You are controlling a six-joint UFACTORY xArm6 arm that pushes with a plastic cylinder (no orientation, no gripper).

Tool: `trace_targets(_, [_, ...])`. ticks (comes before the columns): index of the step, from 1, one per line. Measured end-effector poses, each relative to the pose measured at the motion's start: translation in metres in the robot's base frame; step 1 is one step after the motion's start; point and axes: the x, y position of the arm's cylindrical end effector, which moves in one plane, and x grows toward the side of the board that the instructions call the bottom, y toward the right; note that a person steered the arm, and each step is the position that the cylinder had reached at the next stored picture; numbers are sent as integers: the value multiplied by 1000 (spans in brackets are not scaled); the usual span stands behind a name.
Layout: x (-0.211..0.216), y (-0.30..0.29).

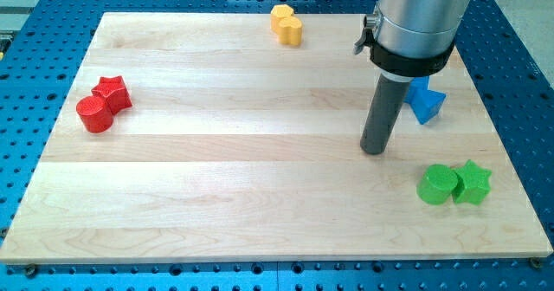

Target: Push the triangle to the left of the cube

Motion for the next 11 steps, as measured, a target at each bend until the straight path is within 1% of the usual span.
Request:
trace_targets(1, [11, 11])
trace_targets(2, [27, 69])
trace_targets(3, [0, 126])
trace_targets(4, [-26, 141])
trace_targets(5, [-45, 108])
trace_targets(6, [-45, 74])
trace_targets(7, [-58, 42])
trace_targets(8, [-81, 2])
trace_targets(9, [-77, -9])
trace_targets(10, [-103, -51])
trace_targets(11, [-130, -53])
